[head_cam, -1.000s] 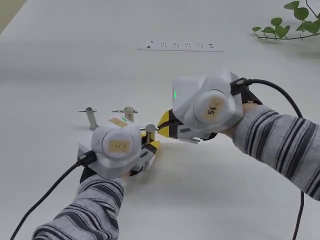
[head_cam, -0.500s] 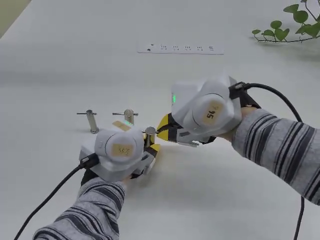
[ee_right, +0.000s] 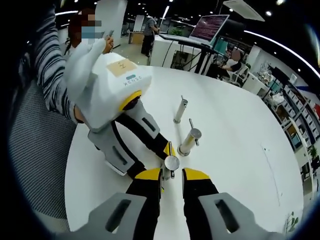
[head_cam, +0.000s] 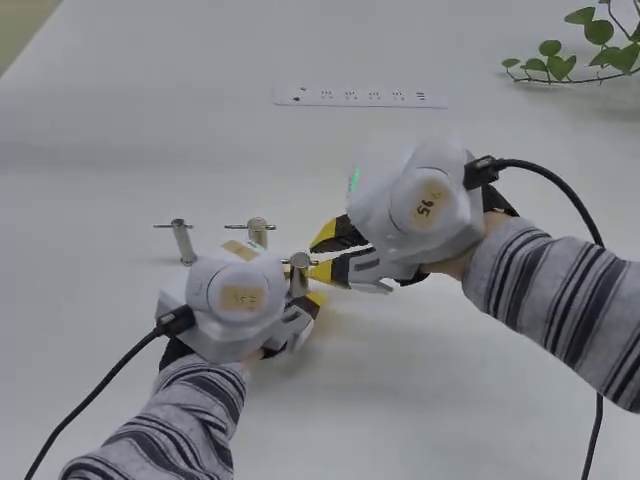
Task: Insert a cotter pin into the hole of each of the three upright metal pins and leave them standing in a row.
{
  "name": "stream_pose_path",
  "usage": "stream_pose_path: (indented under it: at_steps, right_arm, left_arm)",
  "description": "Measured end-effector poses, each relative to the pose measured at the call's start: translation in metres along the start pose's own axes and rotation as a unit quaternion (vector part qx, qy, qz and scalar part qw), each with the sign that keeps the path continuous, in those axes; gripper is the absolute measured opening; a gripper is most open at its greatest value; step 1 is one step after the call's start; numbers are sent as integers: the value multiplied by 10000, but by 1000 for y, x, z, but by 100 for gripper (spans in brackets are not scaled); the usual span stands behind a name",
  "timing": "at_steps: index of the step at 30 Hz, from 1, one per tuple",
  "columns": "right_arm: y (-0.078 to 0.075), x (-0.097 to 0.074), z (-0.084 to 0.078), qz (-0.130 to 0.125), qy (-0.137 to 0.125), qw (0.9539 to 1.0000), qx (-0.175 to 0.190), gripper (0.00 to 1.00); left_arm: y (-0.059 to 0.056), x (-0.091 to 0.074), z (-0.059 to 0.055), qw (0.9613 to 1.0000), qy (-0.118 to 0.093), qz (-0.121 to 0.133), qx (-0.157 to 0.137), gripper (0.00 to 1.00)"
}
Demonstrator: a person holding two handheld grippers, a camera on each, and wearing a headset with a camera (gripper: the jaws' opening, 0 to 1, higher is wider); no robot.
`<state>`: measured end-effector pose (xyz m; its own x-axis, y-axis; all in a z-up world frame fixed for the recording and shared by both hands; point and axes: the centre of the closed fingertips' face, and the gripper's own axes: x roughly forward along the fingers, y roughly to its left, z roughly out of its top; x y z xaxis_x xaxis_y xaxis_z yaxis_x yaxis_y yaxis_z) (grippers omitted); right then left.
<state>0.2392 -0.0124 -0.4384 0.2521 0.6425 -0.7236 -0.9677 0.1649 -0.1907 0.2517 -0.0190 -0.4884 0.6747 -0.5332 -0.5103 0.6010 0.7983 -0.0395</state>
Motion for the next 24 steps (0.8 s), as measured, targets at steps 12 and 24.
stream_pose_path:
  at_steps: [12,24]
  right_arm:
    - [2,17,1,266,-156,9956,885,15]
    - [3,28,-4,374,-172,9937,1041,11]
  left_arm:
    - [-1,-14,0,9998,53,-105,-139,38]
    - [1,-30,7,9996,-61,-159,-206,48]
